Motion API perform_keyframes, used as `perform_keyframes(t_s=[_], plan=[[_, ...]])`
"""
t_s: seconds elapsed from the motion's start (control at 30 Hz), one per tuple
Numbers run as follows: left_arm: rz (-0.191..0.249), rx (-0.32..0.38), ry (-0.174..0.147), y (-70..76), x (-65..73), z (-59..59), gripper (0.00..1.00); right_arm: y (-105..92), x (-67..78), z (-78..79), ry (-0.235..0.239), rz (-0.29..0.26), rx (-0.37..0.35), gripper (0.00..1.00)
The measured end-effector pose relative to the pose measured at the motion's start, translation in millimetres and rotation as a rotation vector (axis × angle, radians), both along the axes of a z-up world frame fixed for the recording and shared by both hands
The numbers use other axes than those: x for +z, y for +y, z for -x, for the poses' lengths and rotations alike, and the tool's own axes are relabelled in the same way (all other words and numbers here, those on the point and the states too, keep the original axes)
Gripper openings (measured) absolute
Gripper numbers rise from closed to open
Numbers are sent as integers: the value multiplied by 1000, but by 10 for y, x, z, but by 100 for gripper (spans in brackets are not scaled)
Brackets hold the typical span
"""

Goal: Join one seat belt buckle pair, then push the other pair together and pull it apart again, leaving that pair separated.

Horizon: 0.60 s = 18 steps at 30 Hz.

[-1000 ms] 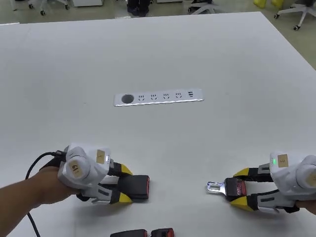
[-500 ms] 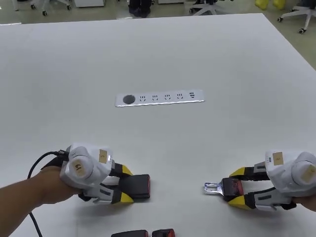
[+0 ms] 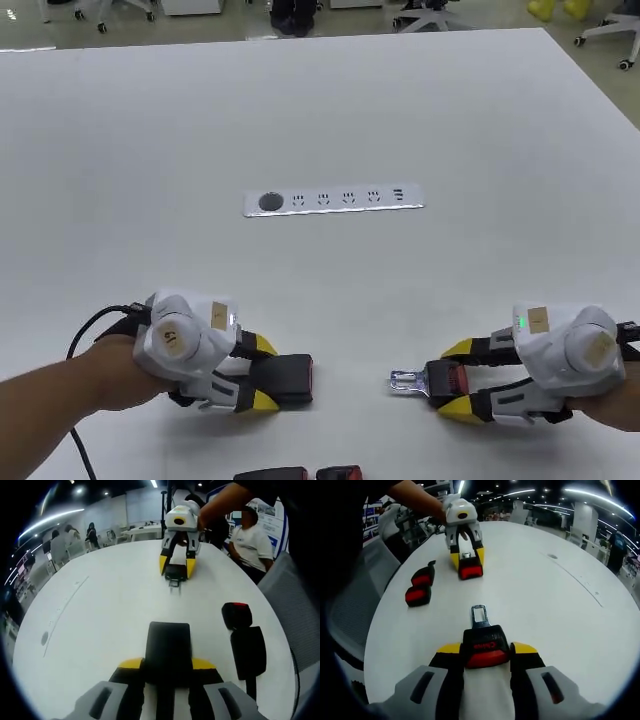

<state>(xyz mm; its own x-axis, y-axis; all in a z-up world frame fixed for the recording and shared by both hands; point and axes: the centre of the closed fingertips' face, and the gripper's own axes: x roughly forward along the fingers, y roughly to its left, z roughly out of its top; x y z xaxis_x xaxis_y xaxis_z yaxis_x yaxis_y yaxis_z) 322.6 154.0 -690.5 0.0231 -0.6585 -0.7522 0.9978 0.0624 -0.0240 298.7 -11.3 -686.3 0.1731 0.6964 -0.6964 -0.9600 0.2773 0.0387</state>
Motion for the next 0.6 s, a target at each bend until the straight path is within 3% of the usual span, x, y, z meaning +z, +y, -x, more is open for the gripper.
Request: perform_keyframes(t_s=[0.6], plan=[[-8, 9, 6, 49, 17, 96, 34, 472, 28, 44, -5, -62, 37, 34]])
